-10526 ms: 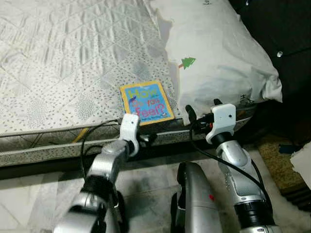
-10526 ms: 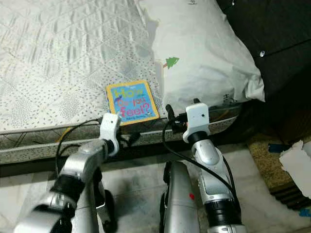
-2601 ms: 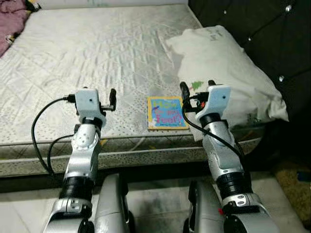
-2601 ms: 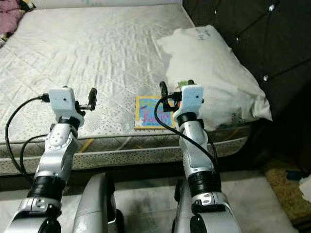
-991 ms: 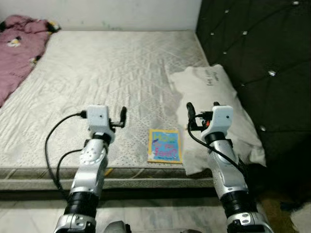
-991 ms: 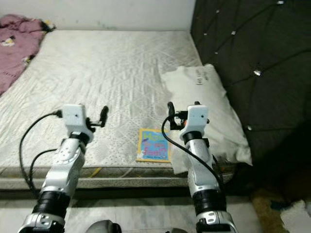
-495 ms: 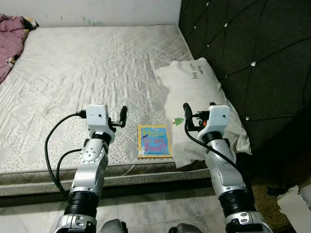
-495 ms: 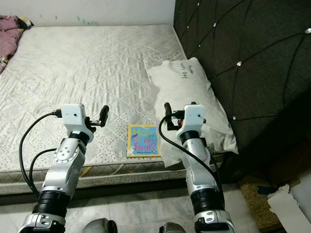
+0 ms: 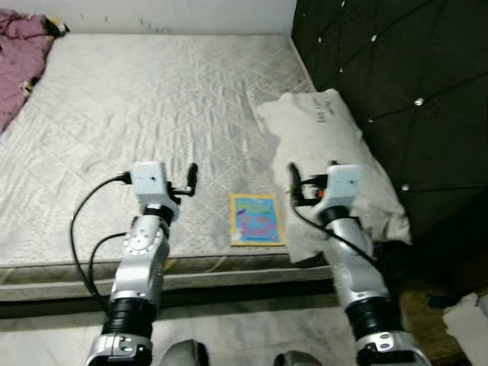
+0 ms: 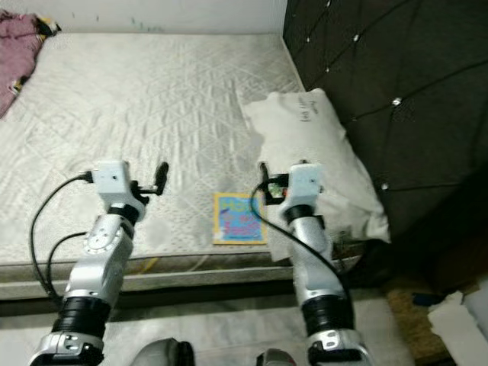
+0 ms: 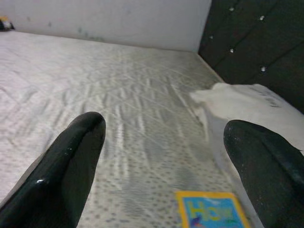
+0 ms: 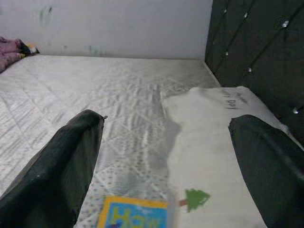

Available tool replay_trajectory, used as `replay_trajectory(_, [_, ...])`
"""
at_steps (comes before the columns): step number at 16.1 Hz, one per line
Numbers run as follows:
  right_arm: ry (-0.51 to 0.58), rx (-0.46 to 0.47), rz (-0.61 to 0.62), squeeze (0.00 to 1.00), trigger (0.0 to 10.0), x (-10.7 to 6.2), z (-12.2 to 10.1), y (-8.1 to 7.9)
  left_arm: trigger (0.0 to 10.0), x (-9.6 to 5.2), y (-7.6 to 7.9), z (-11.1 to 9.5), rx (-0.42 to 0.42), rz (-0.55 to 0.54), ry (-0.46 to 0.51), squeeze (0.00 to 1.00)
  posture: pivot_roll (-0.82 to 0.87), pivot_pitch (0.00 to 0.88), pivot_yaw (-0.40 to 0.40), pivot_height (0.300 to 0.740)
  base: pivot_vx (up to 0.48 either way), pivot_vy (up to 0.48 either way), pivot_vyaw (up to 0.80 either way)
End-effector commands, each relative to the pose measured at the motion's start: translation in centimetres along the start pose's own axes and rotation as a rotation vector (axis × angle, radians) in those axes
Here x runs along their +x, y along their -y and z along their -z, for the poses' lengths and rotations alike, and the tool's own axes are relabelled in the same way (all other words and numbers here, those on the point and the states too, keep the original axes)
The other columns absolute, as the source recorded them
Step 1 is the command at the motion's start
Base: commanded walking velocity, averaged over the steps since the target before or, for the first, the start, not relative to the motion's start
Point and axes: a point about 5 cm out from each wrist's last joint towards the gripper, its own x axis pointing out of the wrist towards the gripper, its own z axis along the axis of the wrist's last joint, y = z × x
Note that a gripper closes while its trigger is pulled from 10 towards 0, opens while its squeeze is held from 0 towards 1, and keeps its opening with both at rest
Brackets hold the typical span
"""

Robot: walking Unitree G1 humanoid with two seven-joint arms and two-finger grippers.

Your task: Clean up the room

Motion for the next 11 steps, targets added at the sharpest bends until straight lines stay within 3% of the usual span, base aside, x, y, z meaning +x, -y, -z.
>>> replay_trajectory(1, [-0.005, -0.012, 0.009, 0.00, 10.0, 0.01, -0.07, 0.44, 10.0, 0.13, 0.42, 0.03, -0.001, 0.020, -0.009, 0.00, -0.03, 0.119, -0.002, 0.740, 0.000, 0.390, 0.00])
replay_trajectory(11, [-0.007, -0.025, 0.015, 0.00, 10.0, 0.30, -0.16, 0.81, 10.0, 0.25, 0.62, 0.04, -0.010, 0.026, -0.015, 0.00, -0.03, 0.117, -0.004, 0.740, 0.000, 0.390, 0.00])
